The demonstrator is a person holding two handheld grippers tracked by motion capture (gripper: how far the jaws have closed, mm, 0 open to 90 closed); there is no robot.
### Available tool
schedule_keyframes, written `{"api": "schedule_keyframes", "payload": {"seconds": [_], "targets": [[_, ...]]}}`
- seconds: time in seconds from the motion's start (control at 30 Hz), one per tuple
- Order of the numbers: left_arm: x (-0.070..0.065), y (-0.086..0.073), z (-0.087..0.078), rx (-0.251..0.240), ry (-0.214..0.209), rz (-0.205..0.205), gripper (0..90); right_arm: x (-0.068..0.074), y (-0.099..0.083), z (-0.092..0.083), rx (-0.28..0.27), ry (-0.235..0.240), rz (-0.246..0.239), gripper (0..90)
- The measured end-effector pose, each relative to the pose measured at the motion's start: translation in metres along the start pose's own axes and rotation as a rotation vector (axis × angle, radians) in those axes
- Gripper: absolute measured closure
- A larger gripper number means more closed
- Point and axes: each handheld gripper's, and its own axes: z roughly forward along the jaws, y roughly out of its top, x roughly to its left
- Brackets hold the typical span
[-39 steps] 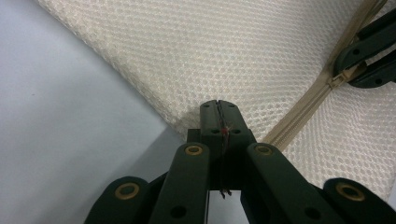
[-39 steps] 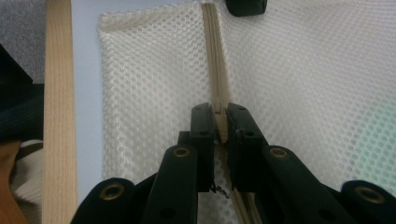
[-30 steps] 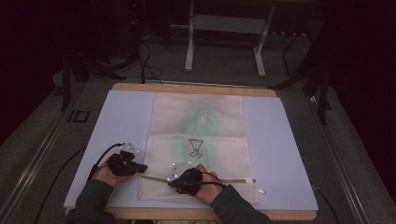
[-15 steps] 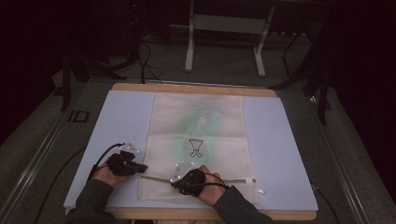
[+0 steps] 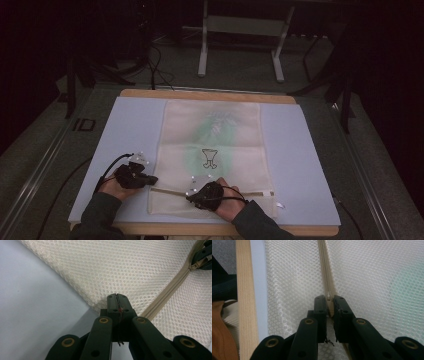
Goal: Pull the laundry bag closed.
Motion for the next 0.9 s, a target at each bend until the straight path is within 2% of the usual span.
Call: {"api": "schedule_keyframes", "payload": {"seconds": [0.9], "targets": [[0.000,-0.001,0.000,-0.003,-0.001,-0.008,90.0,-0.002,-0.011,-0.009,0.019,-0.015,-0.004,82.1]]}}
